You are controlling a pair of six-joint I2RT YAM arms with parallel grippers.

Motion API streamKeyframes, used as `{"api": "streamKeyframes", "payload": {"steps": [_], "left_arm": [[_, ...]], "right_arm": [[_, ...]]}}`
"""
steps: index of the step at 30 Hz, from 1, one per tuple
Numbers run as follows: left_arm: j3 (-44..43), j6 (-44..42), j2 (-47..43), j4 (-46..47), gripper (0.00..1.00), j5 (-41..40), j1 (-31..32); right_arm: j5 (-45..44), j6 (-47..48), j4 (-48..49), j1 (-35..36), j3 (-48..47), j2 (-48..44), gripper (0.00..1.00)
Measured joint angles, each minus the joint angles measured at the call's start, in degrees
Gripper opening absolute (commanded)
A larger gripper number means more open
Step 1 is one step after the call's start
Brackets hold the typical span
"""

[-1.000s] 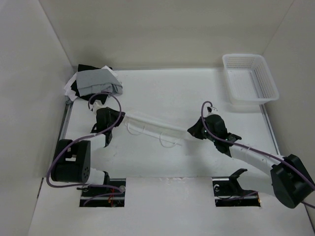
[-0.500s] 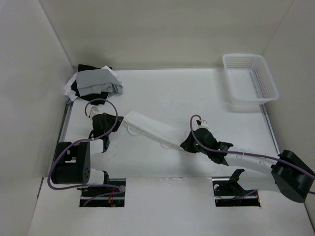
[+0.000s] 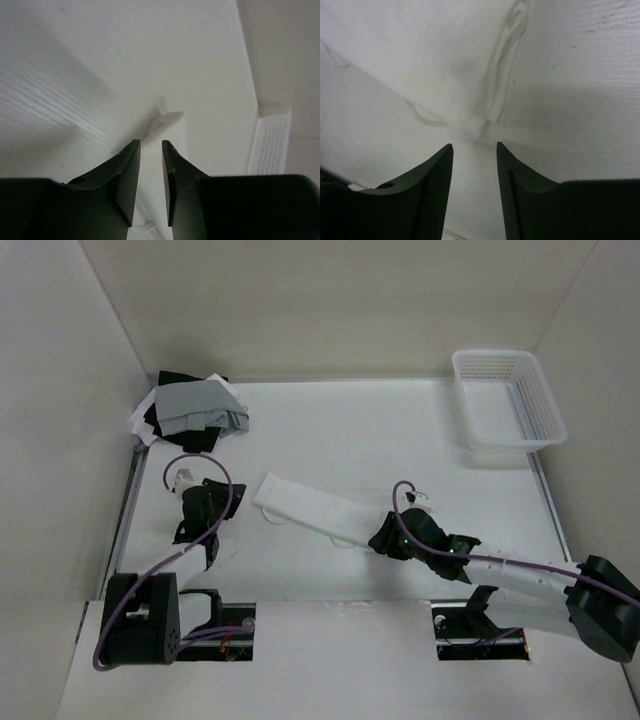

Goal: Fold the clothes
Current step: Fold the tank top

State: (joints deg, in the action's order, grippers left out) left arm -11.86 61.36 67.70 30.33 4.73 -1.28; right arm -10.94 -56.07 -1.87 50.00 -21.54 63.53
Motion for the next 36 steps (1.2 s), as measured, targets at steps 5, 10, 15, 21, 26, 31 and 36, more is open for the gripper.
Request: {"api": "streamKeyframes", "payload": {"steps": [5, 10, 15, 21, 26, 31, 36], "left_arm": [[-5.64, -4.48, -6.01, -4.44, 0.22, -6.54, 15.72], [-15.45, -9.79, 2.82, -3.04, 0.22, -9.27, 28.57], [-17.68, -10.86, 13.49, -1.22, 0.21, -9.27, 28.70], [-16.55, -11.04, 17.73, 0.48, 0.21, -9.22, 25.11], [-13.27, -10.99, 19.02, 3.76, 0.21, -9.29, 21.81], [-10.47, -10.93, 21.07, 6.58, 0.22, -9.27, 20.79], [-9.35, -10.58, 22.32, 10.43, 0.22, -9.05, 20.11]], "right_arm": [[0.11, 1.03, 0.04, -1.90, 0.00, -5.81, 0.56], [1.75, 1.92, 5.09, -8.24, 0.85, -2.60, 0.57], [5.60, 2.51, 11.72, -13.05, 1.29, 5.18, 0.58], [10.05, 1.20, 22.53, -14.53, 1.49, 13.44, 0.43], [11.08, -0.79, 26.84, -14.53, 2.86, 15.06, 0.43], [11.37, -2.56, 28.52, -14.51, 4.72, 13.31, 0.52], [10.73, -3.50, 25.77, -14.29, 6.45, 9.33, 0.53]]}}
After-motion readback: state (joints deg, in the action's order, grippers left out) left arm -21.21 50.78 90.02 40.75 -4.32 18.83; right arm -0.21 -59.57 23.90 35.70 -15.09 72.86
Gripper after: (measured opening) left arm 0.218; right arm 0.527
